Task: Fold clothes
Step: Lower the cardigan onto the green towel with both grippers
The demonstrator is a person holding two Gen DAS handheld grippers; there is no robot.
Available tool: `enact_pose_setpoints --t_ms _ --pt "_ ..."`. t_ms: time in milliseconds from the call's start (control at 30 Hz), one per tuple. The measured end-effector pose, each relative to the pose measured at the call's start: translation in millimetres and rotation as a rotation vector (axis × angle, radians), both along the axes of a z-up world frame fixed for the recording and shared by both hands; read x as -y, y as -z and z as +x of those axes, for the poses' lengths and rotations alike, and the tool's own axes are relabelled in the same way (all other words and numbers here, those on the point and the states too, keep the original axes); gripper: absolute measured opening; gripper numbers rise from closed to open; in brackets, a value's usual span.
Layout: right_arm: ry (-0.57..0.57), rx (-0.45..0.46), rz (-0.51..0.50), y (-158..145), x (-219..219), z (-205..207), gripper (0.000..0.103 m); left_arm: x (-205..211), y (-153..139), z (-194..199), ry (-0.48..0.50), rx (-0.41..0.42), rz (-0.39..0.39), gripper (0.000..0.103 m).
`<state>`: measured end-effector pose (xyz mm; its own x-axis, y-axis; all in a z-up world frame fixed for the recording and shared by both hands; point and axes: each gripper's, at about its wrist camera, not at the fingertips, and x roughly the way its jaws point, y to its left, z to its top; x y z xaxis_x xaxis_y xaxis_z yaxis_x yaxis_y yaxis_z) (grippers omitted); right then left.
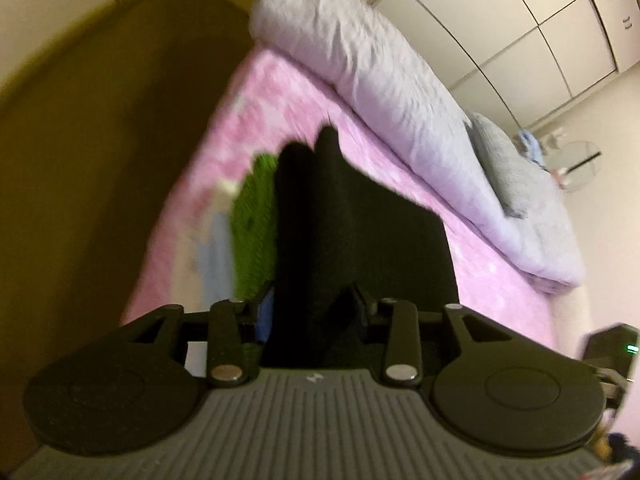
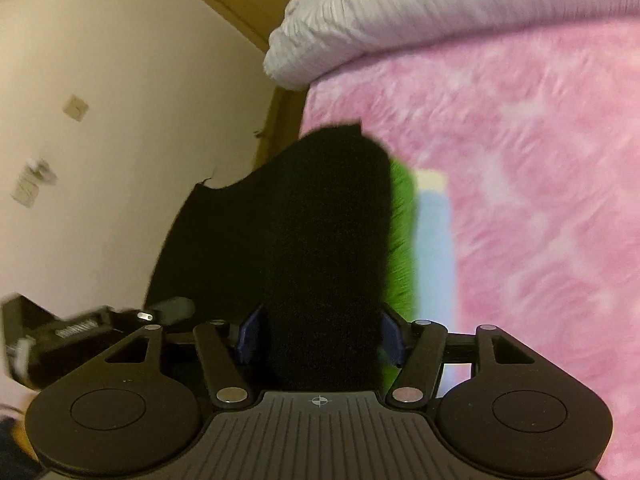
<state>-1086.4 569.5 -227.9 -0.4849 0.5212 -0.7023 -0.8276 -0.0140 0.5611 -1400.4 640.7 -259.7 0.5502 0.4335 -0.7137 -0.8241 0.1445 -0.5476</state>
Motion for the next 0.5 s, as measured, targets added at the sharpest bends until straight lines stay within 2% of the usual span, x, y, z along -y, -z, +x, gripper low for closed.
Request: enact_pose_setpoints --t_ms 33,100,133,200,300,433,500 --pt "0.012 0.02 0.038 -11.5 8.1 3.6 0.06 7.2 -12.0 -3.1 -0.011 -0.032 0.031 0.022" --pt "-0.007 0.041 0.054 -25.9 20.8 5.8 0.059 19.9 -34.1 -3.3 0.014 -0.07 0.086 0.021" --pt "-0.026 0.038 0.065 -30.9 27.5 5.8 0.049 25.7 -43.5 0.8 0.045 -0.078 0.109 0.02" --pt "-0.054 0.063 0.069 -34.9 35.9 0.1 0.043 34.2 -54.3 13.6 0.121 -0.086 0.133 0.02" --pt "-0.091 0.118 0.076 -34.6 42.1 -16.5 0.04 40.5 -46.3 40.3 0.207 -0.132 0.149 0.02" --pt "-0.137 0.193 0.063 -21.8 35.7 -43.2 0.039 35.0 -12.9 51.5 0.186 -0.231 0.09 0.017" --pt "-0.163 0.221 0.064 -12.8 34.3 -51.2 0.039 34.2 1.0 47.1 0.165 -0.244 0.057 0.019"
